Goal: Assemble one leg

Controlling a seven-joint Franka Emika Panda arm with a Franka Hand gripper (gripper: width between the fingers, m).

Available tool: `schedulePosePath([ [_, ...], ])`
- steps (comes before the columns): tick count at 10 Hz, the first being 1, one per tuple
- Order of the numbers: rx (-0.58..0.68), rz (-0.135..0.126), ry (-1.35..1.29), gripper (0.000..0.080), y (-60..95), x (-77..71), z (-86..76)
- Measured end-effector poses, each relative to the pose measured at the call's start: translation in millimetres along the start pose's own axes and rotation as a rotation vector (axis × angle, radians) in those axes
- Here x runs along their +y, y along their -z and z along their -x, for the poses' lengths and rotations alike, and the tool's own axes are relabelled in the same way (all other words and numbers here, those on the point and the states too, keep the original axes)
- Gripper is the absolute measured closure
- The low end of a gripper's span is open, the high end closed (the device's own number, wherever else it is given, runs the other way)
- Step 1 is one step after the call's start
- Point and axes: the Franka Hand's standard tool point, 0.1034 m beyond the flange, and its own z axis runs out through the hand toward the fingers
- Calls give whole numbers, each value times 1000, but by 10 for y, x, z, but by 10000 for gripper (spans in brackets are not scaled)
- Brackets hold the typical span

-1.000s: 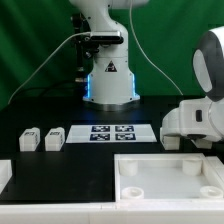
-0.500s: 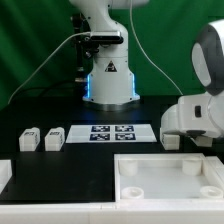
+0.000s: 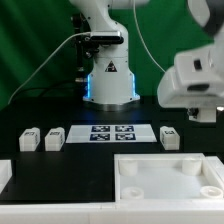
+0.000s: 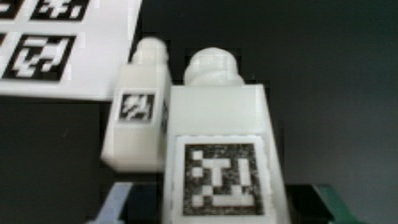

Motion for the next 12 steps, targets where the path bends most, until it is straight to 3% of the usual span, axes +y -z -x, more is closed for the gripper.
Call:
schedulePosePath([
  [2, 274, -55, -4, 506, 446, 191, -39],
  [4, 432, -78, -17, 506, 680, 270, -62],
  [8, 861, -130, -8, 506, 670, 158, -122],
  [9, 876, -131, -3, 506, 623, 150, -106],
  [11, 868, -126, -5, 506, 679, 161, -131],
  [12, 896, -101, 16, 506, 929, 189, -237],
])
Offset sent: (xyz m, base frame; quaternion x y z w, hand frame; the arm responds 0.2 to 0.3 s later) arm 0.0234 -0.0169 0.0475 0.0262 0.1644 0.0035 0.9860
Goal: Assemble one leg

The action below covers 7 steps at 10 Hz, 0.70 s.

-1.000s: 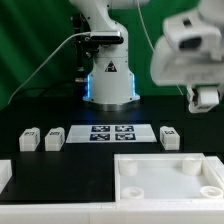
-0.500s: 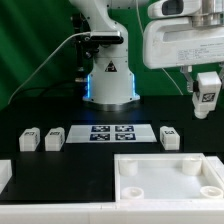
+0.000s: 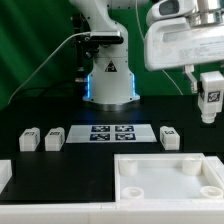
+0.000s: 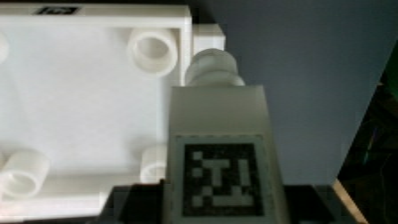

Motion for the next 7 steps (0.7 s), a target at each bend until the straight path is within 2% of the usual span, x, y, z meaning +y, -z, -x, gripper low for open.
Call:
schedulePosePath([
  [1, 30, 16, 27, 506, 81, 50, -307],
  [2, 55, 18, 22, 506, 97, 84, -502],
  [4, 87, 22, 43, 506, 127, 144, -737],
  [7, 81, 18, 39, 506, 103, 130, -704],
])
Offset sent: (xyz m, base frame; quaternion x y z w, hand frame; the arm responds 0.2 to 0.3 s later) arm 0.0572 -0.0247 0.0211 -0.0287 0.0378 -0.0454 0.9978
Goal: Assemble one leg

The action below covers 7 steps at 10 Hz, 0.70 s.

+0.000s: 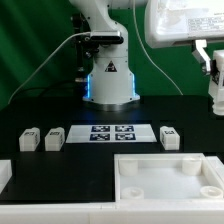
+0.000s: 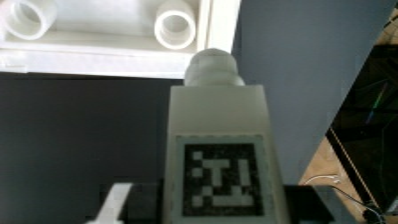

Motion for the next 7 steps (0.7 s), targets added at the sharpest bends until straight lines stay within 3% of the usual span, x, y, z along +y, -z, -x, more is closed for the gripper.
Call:
schedulePosePath([
  [1, 45, -12, -9, 506, -44, -36, 3],
  [2, 91, -34, -10, 506, -229, -86, 194],
  [3, 79, -34, -6, 506, -385, -54, 284],
  [5, 115, -43, -20, 506, -609, -48, 248],
  [7, 110, -28, -30, 506, -668, -6, 226],
])
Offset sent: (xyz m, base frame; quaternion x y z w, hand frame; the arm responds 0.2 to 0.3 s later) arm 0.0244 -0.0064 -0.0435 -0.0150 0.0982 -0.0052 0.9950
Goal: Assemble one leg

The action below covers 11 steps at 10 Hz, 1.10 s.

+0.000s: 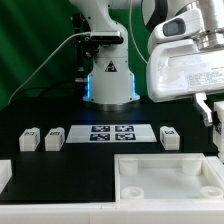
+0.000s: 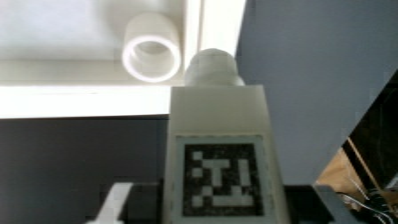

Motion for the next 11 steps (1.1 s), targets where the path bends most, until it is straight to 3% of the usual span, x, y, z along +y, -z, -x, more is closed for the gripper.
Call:
schedulePosePath([
  [4, -60, 37, 22, 506, -113, 89, 61],
  [9, -7, 42, 49, 506, -182, 187, -138],
  [11, -9, 48, 67, 506, -254, 243, -94],
])
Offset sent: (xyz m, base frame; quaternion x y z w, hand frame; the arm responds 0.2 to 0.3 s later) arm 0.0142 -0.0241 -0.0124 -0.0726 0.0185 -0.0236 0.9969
